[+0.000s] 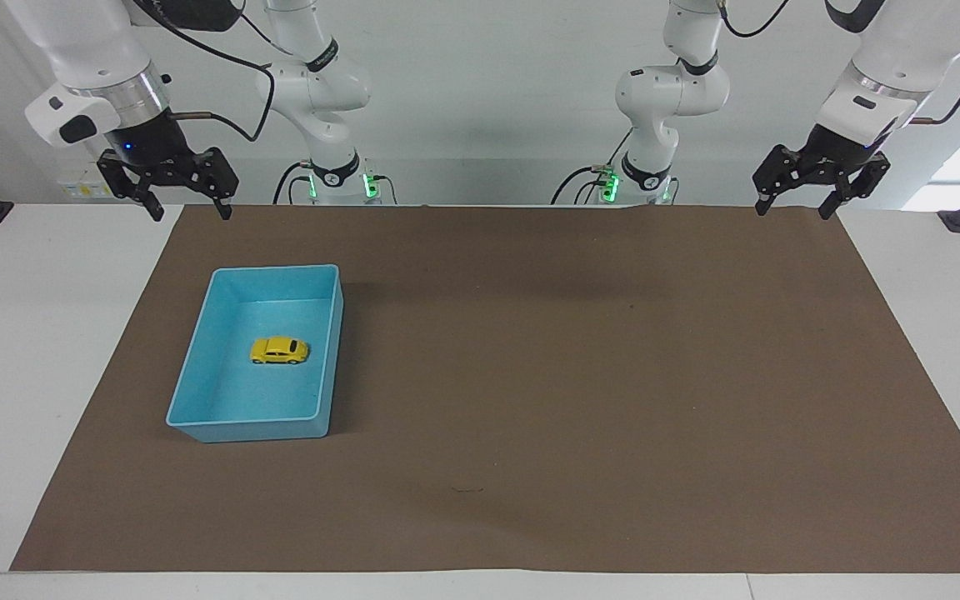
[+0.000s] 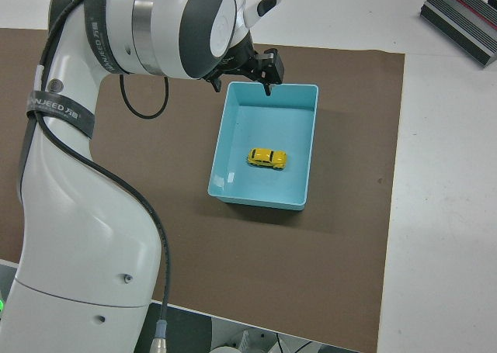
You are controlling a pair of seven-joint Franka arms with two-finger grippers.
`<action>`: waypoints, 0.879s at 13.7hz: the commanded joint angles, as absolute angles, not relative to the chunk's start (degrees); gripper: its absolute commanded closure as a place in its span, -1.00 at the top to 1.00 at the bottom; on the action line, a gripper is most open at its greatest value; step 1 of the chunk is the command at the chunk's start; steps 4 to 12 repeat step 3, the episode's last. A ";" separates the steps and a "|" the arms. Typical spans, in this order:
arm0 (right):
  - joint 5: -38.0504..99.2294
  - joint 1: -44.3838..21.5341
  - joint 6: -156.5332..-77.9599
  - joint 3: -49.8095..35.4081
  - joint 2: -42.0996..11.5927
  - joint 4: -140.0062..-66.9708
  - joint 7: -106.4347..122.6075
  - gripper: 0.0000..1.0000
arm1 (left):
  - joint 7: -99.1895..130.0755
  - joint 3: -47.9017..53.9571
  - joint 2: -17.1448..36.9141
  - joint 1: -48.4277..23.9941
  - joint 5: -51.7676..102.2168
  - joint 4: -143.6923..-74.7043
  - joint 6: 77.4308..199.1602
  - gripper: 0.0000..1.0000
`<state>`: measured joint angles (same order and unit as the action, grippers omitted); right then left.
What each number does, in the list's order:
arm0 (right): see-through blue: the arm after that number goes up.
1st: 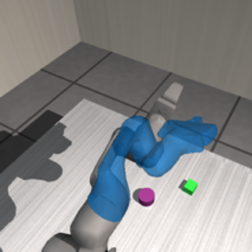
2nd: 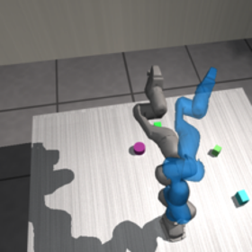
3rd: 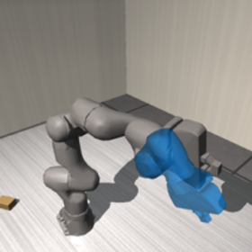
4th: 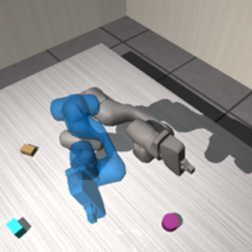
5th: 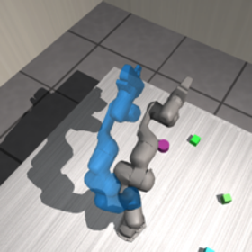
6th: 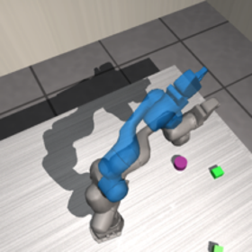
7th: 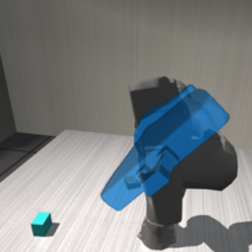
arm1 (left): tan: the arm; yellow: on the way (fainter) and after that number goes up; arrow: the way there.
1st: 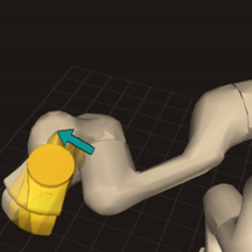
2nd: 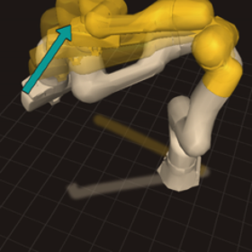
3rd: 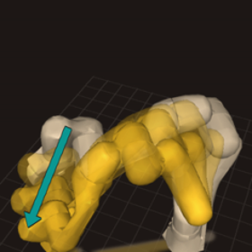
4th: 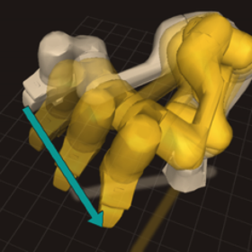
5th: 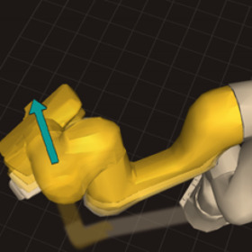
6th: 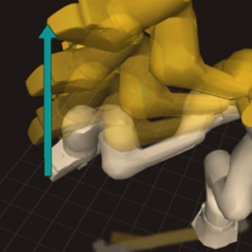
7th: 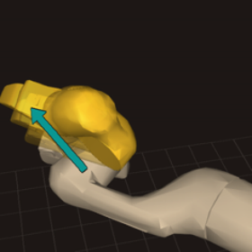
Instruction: Wind up and store yellow beetle car
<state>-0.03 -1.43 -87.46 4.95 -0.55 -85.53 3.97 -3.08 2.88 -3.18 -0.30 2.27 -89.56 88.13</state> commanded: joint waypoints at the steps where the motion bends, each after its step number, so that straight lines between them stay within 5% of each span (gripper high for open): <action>1: -0.18 -0.97 -87.01 4.57 -0.97 -84.64 2.90 1.00 | -3.16 2.46 -3.78 -0.79 1.67 -89.38 87.36 1.00; 12: -0.18 -0.97 -87.01 4.57 -0.97 -84.73 2.99 1.00 | -3.16 2.46 -3.78 -0.79 1.67 -89.38 87.36 1.00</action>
